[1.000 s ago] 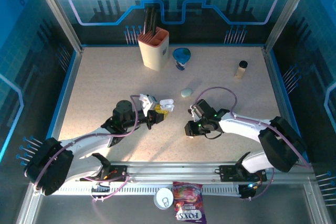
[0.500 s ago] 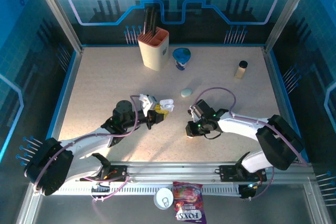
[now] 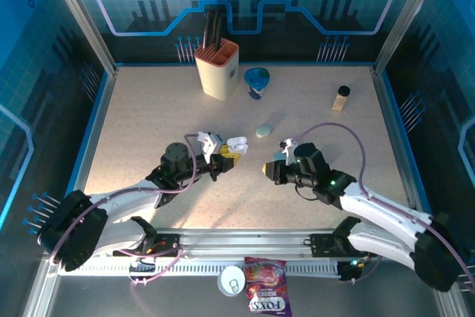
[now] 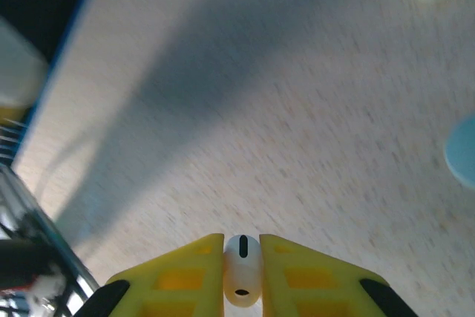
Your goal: Insert wireless bluetooth earbuds into charging case
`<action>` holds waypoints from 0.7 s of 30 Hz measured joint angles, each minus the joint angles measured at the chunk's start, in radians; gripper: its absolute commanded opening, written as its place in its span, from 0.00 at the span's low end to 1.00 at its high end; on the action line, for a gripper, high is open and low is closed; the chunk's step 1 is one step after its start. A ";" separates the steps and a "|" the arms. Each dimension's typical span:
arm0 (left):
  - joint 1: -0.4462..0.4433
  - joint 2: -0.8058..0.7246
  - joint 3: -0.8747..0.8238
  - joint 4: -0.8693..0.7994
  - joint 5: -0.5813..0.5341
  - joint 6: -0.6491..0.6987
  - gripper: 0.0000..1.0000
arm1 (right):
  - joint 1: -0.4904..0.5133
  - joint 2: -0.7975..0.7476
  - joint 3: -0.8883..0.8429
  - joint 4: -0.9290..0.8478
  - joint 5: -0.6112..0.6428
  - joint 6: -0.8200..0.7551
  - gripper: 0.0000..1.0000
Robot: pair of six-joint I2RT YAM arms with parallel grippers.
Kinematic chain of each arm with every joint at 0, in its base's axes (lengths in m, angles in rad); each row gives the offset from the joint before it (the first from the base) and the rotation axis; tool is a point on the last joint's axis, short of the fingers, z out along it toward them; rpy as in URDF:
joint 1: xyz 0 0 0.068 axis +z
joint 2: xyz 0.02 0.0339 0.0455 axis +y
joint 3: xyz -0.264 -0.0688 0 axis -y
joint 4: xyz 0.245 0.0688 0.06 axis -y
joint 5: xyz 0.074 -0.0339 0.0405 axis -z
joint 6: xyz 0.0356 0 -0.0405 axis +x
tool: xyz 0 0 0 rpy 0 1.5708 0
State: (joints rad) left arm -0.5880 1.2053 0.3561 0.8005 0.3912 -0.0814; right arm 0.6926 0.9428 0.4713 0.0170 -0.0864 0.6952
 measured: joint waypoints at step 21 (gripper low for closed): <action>-0.121 0.104 0.000 0.244 -0.081 -0.026 0.11 | -0.004 -0.055 0.018 0.450 -0.104 0.011 0.17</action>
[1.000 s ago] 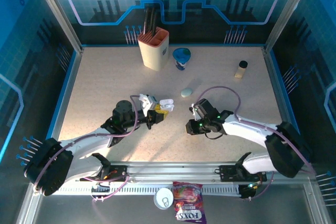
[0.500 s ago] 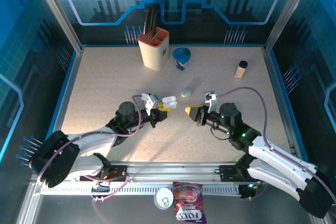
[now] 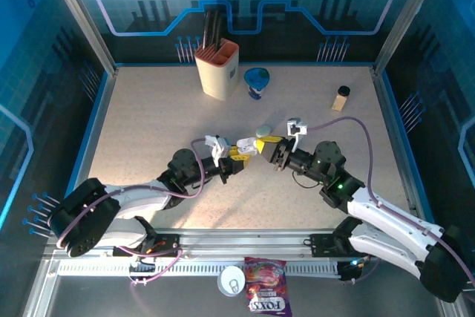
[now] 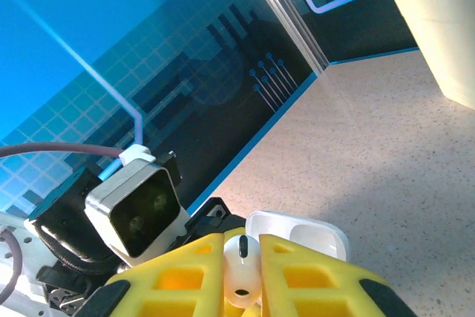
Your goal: Insert wireless bluetooth earbuds into charging case
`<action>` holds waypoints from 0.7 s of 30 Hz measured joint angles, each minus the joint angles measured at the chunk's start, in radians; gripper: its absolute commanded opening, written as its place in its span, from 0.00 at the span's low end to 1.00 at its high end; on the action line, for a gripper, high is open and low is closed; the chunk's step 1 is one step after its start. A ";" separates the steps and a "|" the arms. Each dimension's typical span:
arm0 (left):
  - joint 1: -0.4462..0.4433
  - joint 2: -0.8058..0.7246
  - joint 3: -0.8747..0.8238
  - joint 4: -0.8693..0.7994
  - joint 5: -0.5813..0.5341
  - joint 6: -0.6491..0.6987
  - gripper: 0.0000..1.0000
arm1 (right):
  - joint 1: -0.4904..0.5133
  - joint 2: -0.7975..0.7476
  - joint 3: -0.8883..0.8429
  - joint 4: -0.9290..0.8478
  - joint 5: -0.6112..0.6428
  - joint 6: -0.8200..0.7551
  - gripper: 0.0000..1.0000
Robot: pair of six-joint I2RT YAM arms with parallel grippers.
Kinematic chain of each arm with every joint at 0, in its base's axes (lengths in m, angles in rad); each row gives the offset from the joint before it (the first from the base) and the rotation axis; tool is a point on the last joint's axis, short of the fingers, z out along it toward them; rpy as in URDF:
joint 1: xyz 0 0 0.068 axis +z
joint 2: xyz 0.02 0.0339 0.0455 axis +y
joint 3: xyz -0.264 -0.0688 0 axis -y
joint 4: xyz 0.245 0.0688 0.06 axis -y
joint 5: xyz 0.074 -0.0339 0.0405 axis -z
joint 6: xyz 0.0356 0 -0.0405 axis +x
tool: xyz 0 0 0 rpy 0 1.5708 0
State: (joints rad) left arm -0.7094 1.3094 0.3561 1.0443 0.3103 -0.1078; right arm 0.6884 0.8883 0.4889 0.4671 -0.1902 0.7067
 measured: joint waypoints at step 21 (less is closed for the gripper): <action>-0.009 0.013 0.000 0.105 0.000 0.001 0.10 | -0.003 0.055 0.010 0.044 -0.005 0.001 0.16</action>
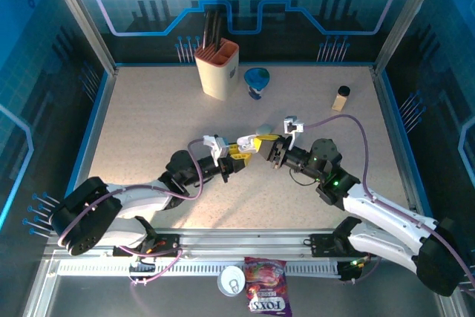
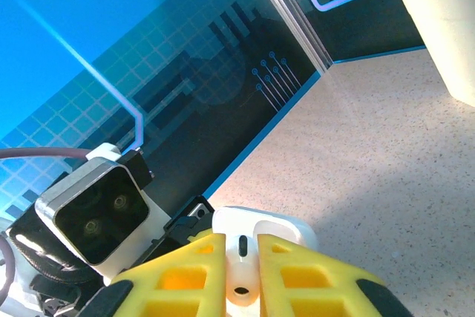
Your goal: Insert wireless bluetooth earbuds into charging case
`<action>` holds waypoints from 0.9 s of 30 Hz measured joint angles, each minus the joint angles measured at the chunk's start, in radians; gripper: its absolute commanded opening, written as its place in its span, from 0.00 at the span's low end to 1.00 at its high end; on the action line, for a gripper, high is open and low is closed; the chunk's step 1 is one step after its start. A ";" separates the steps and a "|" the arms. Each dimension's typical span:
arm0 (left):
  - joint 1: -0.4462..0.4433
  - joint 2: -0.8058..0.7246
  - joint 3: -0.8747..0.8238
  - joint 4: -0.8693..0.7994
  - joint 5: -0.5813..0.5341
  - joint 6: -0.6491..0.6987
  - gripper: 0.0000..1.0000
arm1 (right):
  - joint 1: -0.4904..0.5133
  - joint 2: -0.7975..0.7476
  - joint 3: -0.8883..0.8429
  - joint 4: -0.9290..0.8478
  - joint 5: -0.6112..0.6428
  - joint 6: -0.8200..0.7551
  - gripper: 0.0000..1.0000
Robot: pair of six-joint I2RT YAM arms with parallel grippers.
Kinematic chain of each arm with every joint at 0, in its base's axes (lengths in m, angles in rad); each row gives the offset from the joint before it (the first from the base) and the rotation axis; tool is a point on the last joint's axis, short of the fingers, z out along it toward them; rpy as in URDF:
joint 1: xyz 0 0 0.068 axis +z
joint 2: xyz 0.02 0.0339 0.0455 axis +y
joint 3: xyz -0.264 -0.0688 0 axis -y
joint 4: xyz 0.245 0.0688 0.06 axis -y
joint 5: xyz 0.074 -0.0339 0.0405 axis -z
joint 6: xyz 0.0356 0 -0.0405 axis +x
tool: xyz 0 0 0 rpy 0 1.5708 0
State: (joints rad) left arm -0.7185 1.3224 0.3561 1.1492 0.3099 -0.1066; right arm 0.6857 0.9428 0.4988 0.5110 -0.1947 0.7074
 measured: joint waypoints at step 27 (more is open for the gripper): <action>-0.001 0.043 0.000 0.018 -0.071 -0.004 0.10 | -0.006 -0.001 -0.001 -0.057 0.029 0.000 0.23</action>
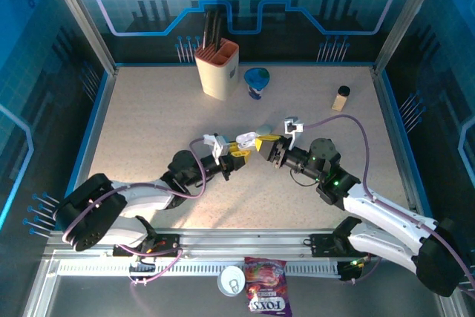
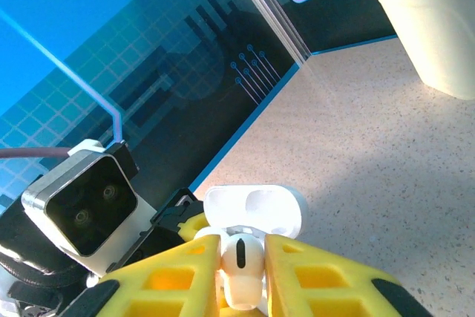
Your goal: Insert wireless bluetooth earbuds into charging case
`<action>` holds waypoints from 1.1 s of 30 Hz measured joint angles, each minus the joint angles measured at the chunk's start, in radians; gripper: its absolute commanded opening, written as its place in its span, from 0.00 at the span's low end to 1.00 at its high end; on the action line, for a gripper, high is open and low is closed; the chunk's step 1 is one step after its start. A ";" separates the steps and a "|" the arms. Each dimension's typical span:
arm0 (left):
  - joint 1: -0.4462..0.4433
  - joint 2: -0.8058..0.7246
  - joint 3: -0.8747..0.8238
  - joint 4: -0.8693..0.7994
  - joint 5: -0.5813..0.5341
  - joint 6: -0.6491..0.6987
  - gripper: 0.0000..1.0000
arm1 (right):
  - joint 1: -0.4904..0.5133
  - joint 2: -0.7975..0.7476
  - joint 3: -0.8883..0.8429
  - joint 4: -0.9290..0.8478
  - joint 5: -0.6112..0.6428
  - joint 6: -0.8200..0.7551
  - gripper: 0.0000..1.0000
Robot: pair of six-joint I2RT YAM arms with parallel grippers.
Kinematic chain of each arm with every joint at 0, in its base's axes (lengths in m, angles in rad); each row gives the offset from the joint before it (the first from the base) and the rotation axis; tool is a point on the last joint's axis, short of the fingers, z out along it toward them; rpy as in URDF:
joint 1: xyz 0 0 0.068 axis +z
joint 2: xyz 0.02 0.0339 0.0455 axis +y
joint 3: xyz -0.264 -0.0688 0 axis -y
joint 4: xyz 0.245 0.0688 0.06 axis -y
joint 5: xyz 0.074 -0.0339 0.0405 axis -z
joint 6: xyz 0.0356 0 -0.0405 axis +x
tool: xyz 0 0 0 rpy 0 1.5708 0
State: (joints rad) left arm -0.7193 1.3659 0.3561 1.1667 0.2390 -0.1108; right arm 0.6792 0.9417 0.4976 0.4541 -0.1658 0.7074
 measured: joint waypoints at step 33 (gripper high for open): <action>0.000 0.045 0.009 0.013 0.005 -0.019 0.11 | 0.000 0.024 0.065 -0.156 0.009 -0.005 0.20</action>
State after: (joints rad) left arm -0.7193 1.4105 0.3649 1.1797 0.2436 -0.1303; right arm 0.6792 0.9657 0.5625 0.2977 -0.1570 0.7021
